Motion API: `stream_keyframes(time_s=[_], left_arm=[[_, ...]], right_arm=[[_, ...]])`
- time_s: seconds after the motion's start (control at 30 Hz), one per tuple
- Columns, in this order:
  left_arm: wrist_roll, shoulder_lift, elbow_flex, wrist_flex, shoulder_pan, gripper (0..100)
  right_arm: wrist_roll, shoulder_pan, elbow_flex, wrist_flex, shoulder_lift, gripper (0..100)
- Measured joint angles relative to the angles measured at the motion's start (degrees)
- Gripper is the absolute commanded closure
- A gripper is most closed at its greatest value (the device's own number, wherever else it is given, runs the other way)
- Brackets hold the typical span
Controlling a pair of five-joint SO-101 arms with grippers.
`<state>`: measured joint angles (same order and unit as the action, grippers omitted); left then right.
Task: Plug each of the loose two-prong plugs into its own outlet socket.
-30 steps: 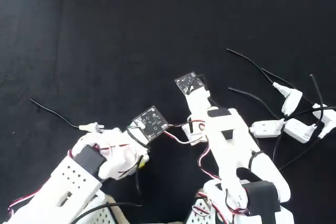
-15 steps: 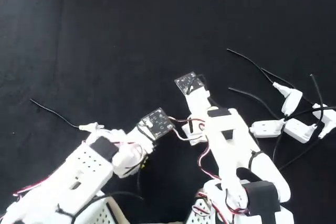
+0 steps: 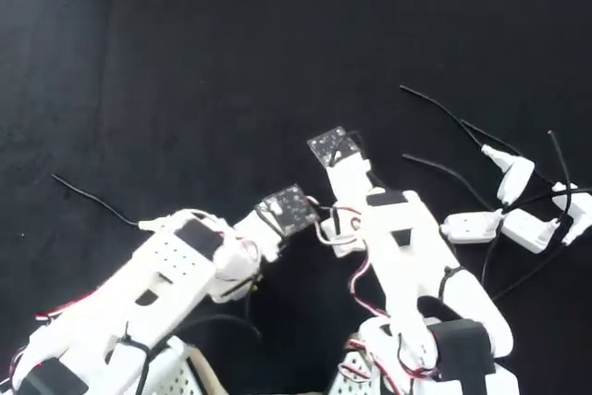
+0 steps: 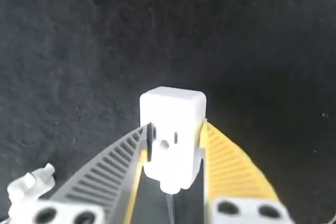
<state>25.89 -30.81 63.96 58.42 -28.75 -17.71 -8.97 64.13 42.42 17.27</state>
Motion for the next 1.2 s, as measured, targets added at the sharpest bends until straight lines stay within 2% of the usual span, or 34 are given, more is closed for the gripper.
stream_keyframes(time_s=[0.17, 0.4, 0.57, 0.8, 1.07, 1.2], left_arm=[[3.8, 1.8, 1.2, 1.1, 4.8, 77], [5.3, 2.9, 1.1, 2.2, 6.0, 78], [3.5, 3.4, -0.2, 2.5, 5.6, 93], [1.0, 3.8, -4.2, 2.2, 5.7, 92], [0.8, 4.2, -5.3, 0.9, 5.8, 72], [0.7, 4.2, -4.7, -1.0, 5.8, 67]], right_arm=[[0.0, 0.0, 0.0, 0.0, 0.0, 98.6], [0.0, -0.1, 0.0, 0.0, 0.0, 98.6], [0.0, -0.1, 0.0, 0.0, 0.0, 98.6], [0.0, -0.1, 0.0, 0.0, 0.0, 98.6], [0.0, -0.1, 0.0, 0.0, 0.0, 98.6], [0.0, -0.1, 0.0, 0.0, 0.0, 98.6]])
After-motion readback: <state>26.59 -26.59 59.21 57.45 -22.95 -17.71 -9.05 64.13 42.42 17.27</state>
